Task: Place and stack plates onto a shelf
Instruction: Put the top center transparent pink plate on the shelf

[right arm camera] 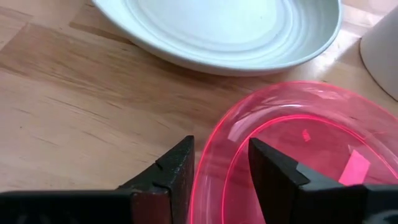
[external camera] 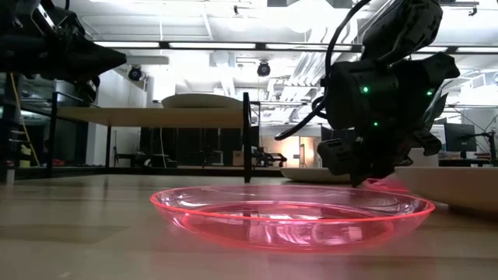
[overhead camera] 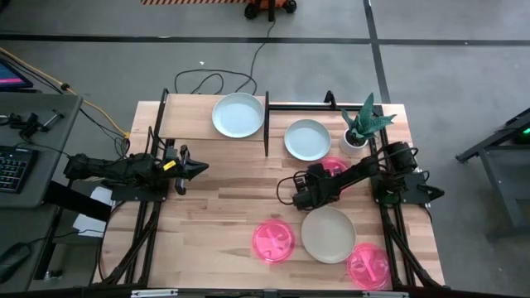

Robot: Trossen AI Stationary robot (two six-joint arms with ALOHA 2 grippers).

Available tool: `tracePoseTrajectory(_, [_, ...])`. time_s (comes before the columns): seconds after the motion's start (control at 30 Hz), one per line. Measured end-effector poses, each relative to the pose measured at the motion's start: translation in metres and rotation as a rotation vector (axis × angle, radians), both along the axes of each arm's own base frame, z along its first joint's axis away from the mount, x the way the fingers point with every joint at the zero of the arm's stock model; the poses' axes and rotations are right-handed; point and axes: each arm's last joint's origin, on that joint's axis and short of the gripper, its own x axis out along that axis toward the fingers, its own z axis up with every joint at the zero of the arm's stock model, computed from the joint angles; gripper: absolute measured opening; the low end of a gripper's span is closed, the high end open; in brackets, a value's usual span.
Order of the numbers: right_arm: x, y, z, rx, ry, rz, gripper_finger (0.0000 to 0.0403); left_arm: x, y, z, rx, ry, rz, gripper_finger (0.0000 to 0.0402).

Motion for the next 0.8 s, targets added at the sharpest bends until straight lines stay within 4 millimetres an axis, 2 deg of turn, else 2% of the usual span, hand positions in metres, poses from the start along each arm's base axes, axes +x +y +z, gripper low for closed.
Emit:
tracePoseTrajectory(0.13, [0.000,0.000,-0.003,-0.009,0.010,0.001,0.0106,0.000,0.000,0.000,0.000,0.001,0.000,0.0001])
tracePoseTrajectory(0.27, [0.000,0.000,-0.003,-0.011,0.024,0.008,0.0029,0.000,0.000,0.000,0.000,0.001,0.000,0.0001])
tracePoseTrajectory(0.33, [-0.001,-0.001,-0.003,-0.013,0.042,0.016,0.0009,0.000,0.000,0.000,0.000,0.001,0.000,0.0001])
tracePoseTrajectory(0.57, [-0.001,0.007,0.007,0.028,0.077,0.049,0.0003,0.000,0.000,0.000,0.000,0.001,0.000,0.0001])
tracePoseTrajectory(0.8, [0.003,0.025,0.047,0.046,0.091,0.125,0.0000,0.000,0.000,0.000,0.000,0.001,0.000,0.0001])
